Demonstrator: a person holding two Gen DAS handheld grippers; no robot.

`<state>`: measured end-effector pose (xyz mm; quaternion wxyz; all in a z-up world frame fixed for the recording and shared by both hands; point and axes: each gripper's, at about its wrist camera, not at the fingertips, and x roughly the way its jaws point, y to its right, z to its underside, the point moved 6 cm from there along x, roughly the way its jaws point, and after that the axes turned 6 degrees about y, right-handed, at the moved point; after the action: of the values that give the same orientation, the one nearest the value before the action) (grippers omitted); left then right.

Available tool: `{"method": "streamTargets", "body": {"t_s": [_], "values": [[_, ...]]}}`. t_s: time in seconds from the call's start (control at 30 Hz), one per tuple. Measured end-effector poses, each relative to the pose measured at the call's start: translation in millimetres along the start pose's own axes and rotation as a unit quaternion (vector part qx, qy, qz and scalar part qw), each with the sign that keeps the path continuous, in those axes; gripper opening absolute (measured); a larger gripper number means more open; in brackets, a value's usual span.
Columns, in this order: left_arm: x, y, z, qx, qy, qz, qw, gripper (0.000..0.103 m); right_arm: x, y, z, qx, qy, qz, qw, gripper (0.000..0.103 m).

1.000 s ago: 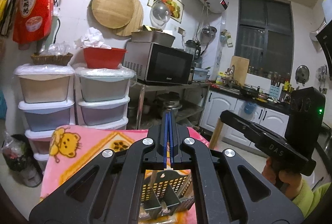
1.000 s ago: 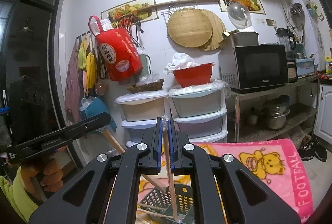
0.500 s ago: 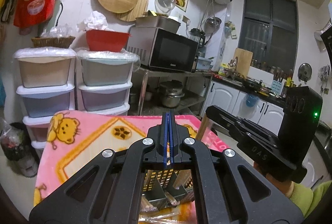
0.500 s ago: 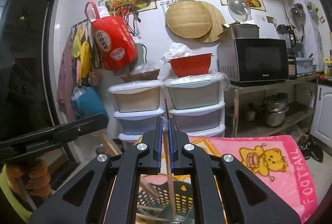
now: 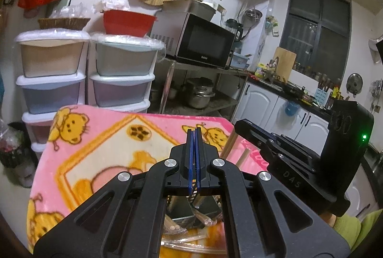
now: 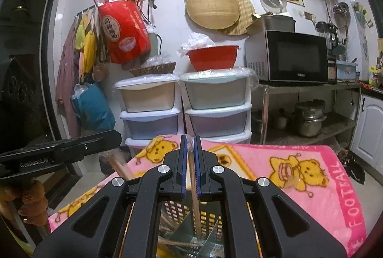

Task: Organize utensils
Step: 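Open the left tool in the caddy while the right tool opens to release its pair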

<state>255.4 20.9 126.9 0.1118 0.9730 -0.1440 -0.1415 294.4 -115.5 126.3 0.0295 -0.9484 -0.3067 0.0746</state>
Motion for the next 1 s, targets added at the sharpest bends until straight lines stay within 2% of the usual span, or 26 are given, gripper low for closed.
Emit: {"method": "streamTargets", "body": {"t_s": [0.43, 0.53, 0.9, 1.0], "values": [[3.8, -4.8, 16.5, -0.017, -0.016, -0.006, 0.9997, 0.000, -11.3, 19.4, 19.7, 0.029, -0.039, 0.015, 0.999, 0.007], [2.3, -6.6, 18.4, -0.022, -0.017, -0.008, 0.9996, 0.001, -16.0, 25.4, 24.2, 0.039, -0.049, 0.018, 0.998, 0.014], [-8.6, -7.5, 21.1, -0.029, -0.017, -0.009, 0.9994, 0.033, -37.3, 36.0, 34.6, 0.059, -0.069, 0.024, 0.996, 0.023], [-12.2, -4.9, 22.3, -0.027, -0.017, -0.006, 0.9995, 0.038, -43.6, 37.4, 37.1, 0.061, -0.074, 0.025, 0.995, 0.027]]}}
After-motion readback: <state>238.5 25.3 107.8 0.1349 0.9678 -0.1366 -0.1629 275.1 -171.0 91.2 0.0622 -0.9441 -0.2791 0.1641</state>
